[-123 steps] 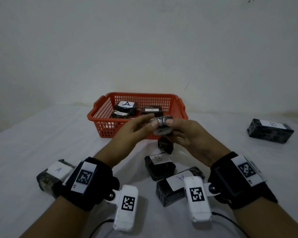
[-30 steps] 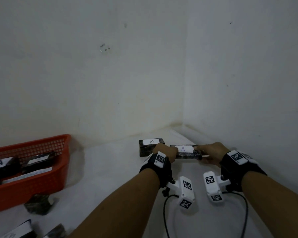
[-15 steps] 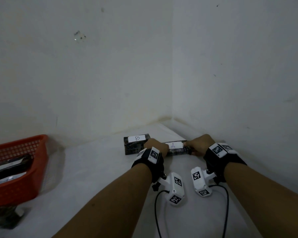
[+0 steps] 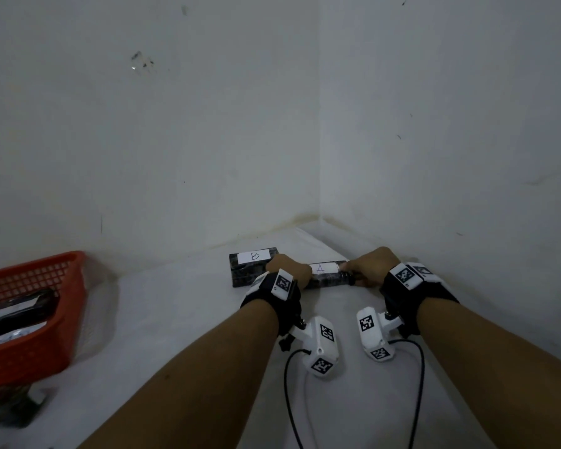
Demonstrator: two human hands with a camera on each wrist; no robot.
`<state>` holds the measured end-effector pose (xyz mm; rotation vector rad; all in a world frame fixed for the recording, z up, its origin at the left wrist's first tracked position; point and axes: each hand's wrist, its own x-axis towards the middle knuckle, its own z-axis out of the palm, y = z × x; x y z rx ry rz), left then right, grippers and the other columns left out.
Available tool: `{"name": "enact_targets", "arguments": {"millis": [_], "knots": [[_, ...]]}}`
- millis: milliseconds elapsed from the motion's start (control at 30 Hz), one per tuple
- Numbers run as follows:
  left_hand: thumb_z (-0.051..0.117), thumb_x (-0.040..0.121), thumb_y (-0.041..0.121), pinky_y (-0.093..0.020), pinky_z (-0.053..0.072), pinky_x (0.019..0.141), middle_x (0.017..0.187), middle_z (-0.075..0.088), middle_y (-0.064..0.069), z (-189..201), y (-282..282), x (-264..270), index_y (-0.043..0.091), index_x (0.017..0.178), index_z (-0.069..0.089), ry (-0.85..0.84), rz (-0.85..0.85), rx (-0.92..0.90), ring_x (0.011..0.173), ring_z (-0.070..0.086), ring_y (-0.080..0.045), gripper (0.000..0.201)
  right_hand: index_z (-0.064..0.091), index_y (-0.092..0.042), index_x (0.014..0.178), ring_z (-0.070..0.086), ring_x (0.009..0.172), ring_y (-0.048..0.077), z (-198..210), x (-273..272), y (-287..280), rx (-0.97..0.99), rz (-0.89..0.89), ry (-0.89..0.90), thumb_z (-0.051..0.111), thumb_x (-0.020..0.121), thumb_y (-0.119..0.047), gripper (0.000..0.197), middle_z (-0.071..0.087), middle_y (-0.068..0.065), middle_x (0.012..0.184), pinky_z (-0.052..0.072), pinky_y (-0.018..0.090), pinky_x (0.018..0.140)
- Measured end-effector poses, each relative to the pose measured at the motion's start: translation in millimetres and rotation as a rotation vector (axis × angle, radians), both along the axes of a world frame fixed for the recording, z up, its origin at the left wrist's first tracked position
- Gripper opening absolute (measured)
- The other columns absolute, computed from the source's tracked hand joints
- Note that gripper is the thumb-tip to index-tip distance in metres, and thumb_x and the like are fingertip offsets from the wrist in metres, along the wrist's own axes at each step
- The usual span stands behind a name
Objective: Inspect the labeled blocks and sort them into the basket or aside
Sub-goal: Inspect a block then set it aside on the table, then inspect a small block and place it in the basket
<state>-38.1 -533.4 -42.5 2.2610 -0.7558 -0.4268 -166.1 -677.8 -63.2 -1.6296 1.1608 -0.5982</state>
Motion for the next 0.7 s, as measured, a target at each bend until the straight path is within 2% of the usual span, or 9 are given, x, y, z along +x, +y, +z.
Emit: {"name": "enact_targets", "arguments": {"millis": [100, 167, 233, 300, 367, 433, 533, 600, 700], "knots": [[0.064, 0.093, 0.023, -0.025, 0.041, 0.074, 0.112, 0.066, -0.019, 8, 12, -1, 0.009, 0.088, 0.061, 0.036, -0.032, -0.033, 0.084, 0.055, -0.021, 0.015, 0.08, 0.0, 0.082, 0.074, 0.078, 0.037, 5, -7, 11, -0.132, -0.008, 0.026, 0.083, 0.079, -0.013, 0.013, 0.075, 0.019, 0.08, 0.064, 0.046, 0.077], [0.068, 0.089, 0.023, -0.028, 0.052, 0.081, 0.12, 0.07, -0.018, 15, 26, -2, 0.002, 0.109, 0.068, 0.045, -0.055, -0.059, 0.1, 0.068, -0.027, 0.03, 0.079, -0.016, 0.071, 0.075, 0.084, 0.036, 8, -9, 23, -0.232, -0.032, -0.001, 0.079, 0.08, -0.012, 0.01, 0.077, 0.013, 0.08, 0.064, 0.049, 0.083], [0.069, 0.086, 0.021, -0.041, 0.061, 0.088, 0.109, 0.074, -0.02, 23, 42, 1, 0.004, 0.086, 0.067, 0.065, -0.109, -0.074, 0.104, 0.073, -0.034, 0.017, 0.076, -0.022, 0.073, 0.075, 0.087, 0.033, 15, -7, 41, -0.295, -0.038, -0.036, 0.079, 0.08, -0.013, 0.012, 0.077, 0.008, 0.081, 0.063, 0.045, 0.085], [0.066, 0.085, 0.019, -0.047, 0.062, 0.085, 0.095, 0.076, -0.019, 33, 61, 5, 0.005, 0.072, 0.062, 0.01, -0.153, -0.055, 0.097, 0.075, -0.036, 0.02, 0.077, -0.02, 0.084, 0.073, 0.086, 0.032, 27, -4, 63, -0.352, -0.018, -0.079, 0.078, 0.082, -0.014, 0.006, 0.074, 0.006, 0.08, 0.057, 0.033, 0.08], [0.067, 0.084, 0.023, -0.036, 0.062, 0.074, 0.082, 0.072, -0.013, 44, 86, 8, 0.004, 0.077, 0.066, -0.071, -0.154, -0.047, 0.082, 0.073, -0.032, 0.02, 0.077, -0.017, 0.093, 0.071, 0.083, 0.028, 39, 0, 91, -0.396, 0.022, -0.137, 0.077, 0.086, -0.016, 0.008, 0.073, 0.006, 0.083, 0.048, 0.026, 0.072], [0.071, 0.085, 0.029, -0.025, 0.047, 0.055, 0.07, 0.063, -0.007, 53, 116, 11, 0.002, 0.082, 0.071, -0.152, -0.148, -0.055, 0.065, 0.059, -0.023, 0.027, 0.076, -0.016, 0.101, 0.067, 0.077, 0.018, 48, 8, 126, -0.426, 0.093, -0.174, 0.077, 0.088, -0.019, 0.013, 0.072, 0.005, 0.088, 0.044, 0.023, 0.063], [0.069, 0.089, 0.034, -0.024, 0.036, 0.05, 0.066, 0.06, -0.009, 67, 170, 18, 0.002, 0.078, 0.073, -0.265, -0.155, -0.035, 0.057, 0.051, -0.021, 0.034, 0.074, -0.019, 0.109, 0.068, 0.085, 0.015, 54, 28, 182, -0.452, 0.236, -0.206, 0.078, 0.089, -0.025, 0.022, 0.074, 0.0, 0.097, 0.047, 0.024, 0.066], [0.068, 0.091, 0.036, -0.025, 0.049, 0.067, 0.089, 0.076, -0.011, 75, 208, 25, 0.006, 0.09, 0.077, -0.307, -0.171, -0.016, 0.079, 0.069, -0.025, 0.031, 0.071, -0.02, 0.118, 0.069, 0.098, 0.017, 55, 42, 221, -0.452, 0.357, -0.198, 0.078, 0.089, -0.028, 0.031, 0.073, -0.002, 0.105, 0.049, 0.024, 0.076], [0.067, 0.093, 0.035, -0.023, 0.048, 0.095, 0.13, 0.07, -0.002, 85, 266, 37, 0.013, 0.131, 0.068, -0.401, -0.164, 0.037, 0.119, 0.065, -0.016, 0.044, 0.063, -0.022, 0.133, 0.062, 0.118, 0.014, 55, 61, 274, -0.448, 0.53, -0.178, 0.077, 0.091, -0.033, 0.046, 0.068, 0.0, 0.127, 0.046, 0.024, 0.094]]}}
